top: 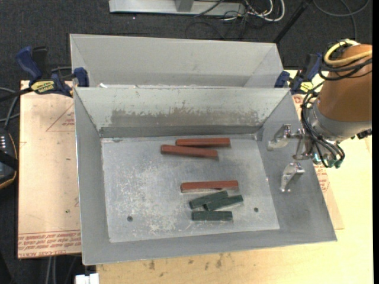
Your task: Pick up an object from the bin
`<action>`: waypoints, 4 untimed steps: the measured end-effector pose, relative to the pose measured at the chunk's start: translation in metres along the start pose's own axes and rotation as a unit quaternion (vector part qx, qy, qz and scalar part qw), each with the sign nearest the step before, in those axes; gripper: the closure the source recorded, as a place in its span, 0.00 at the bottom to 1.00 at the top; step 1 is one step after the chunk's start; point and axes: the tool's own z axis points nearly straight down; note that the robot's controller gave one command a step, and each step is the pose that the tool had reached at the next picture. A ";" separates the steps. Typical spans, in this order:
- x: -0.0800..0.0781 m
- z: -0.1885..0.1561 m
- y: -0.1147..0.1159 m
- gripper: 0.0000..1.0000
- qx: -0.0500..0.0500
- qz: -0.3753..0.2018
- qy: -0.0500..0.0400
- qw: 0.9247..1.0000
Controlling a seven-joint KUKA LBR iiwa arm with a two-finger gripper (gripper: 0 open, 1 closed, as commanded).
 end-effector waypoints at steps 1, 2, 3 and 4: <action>-0.001 -0.001 0.000 0.00 0.000 -0.001 -0.001 1.000; -0.008 0.056 0.037 0.00 0.000 -0.065 -0.002 0.998; 0.010 0.070 0.084 0.00 -0.002 -0.105 0.001 0.994; 0.017 0.075 0.097 0.00 0.000 -0.046 0.000 0.999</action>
Offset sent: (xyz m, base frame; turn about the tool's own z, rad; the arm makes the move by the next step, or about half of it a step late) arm 0.0172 0.0893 -0.1397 -0.3181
